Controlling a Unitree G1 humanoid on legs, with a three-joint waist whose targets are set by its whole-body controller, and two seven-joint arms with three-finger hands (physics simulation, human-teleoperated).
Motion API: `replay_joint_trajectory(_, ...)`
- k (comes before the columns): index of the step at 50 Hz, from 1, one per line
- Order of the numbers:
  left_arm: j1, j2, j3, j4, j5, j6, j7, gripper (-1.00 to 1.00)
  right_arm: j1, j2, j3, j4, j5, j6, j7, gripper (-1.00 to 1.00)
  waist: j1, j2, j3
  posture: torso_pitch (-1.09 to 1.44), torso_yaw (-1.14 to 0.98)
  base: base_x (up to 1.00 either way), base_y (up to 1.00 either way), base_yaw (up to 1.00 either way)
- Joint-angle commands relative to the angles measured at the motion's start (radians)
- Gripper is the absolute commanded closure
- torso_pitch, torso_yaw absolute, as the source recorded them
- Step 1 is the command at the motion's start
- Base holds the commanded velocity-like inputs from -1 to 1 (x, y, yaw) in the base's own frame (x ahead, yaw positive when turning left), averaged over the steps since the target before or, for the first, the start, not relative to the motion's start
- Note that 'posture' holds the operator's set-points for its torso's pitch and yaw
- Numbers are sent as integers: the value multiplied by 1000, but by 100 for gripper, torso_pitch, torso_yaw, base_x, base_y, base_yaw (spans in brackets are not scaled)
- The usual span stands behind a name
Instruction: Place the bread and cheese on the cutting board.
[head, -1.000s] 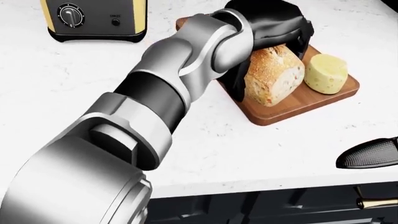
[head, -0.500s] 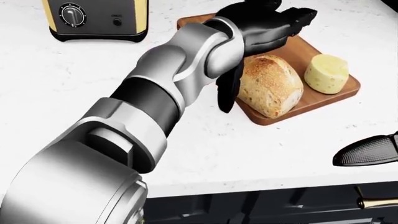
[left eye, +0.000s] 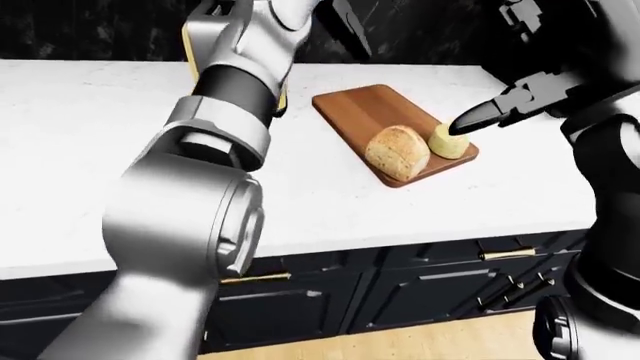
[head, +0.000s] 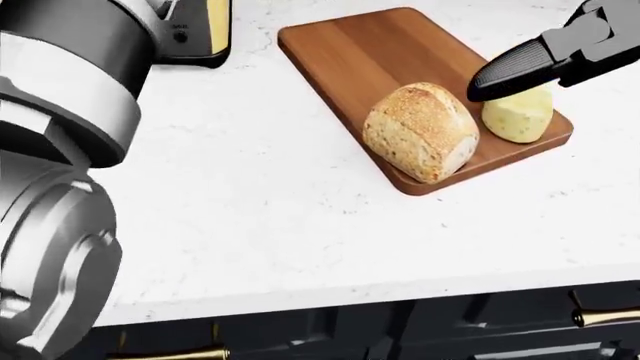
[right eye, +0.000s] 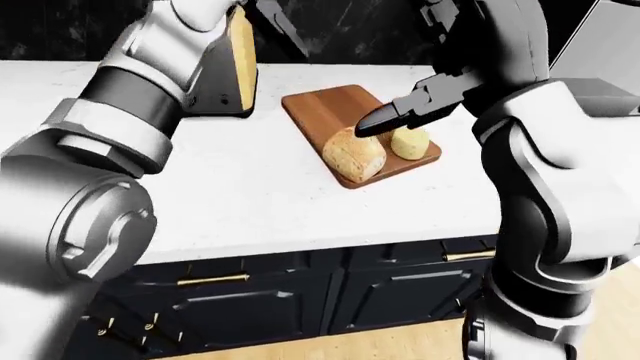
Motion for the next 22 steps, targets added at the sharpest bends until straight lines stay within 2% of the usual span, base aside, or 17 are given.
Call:
replay_joint_trajectory(1,-59,28,26,-50,-84,26,18,-100,-39,-3,-11,12,-32,-33,-2,-100,0,0,-26,0,0,0,0,0)
replay_joint_trajectory(2,-63,38,38,-69,-124,44,14,-100,-54,2,-6,30,-41,-37,-2,-100,0,2,-26,0,0,0,0,0)
replay_joint_trajectory(5,1,56,5,-127,-168,52,36,-100,-71,16,0,56,-59,-43,3,-100,-3,7,-23,0,0,0,0,0)
replay_joint_trajectory(7,53,70,9,-195,-221,88,56,-100,-68,28,-2,59,-67,-42,0,-100,-2,11,-23,0,0,0,0,0)
replay_joint_trajectory(8,91,71,21,-267,-266,134,49,-100,-69,32,-5,55,-66,-37,-3,-100,-2,13,-23,0,0,0,0,0)
replay_joint_trajectory(10,207,63,1,-472,-315,229,34,-100,-79,37,-6,63,-69,-35,-9,-100,-3,19,-24,0,0,0,0,0)
replay_joint_trajectory(13,479,23,-46,-962,-352,447,-7,-100,-111,45,-1,76,-73,-34,-27,-100,-8,29,-24,0,0,0,0,0)
replay_joint_trajectory(15,583,3,-50,-1156,-376,537,1,-100,-121,50,1,77,-70,-31,-35,-100,-12,33,-24,0,0,0,0,0)
replay_joint_trajectory(17,679,-8,-71,-1306,-383,585,-5,-100,-128,54,4,70,-67,-25,-45,-100,-12,34,-23,0,0,0,0,0)
replay_joint_trajectory(18,727,-23,-63,-1382,-398,618,4,-100,-132,56,4,62,-63,-18,-53,-100,-12,35,-22,0,0,0,0,0)
replay_joint_trajectory(22,801,-3,-49,-1503,-434,650,33,-100,-123,69,2,-15,-43,32,-97,-100,-12,36,-22,0,0,0,0,0)
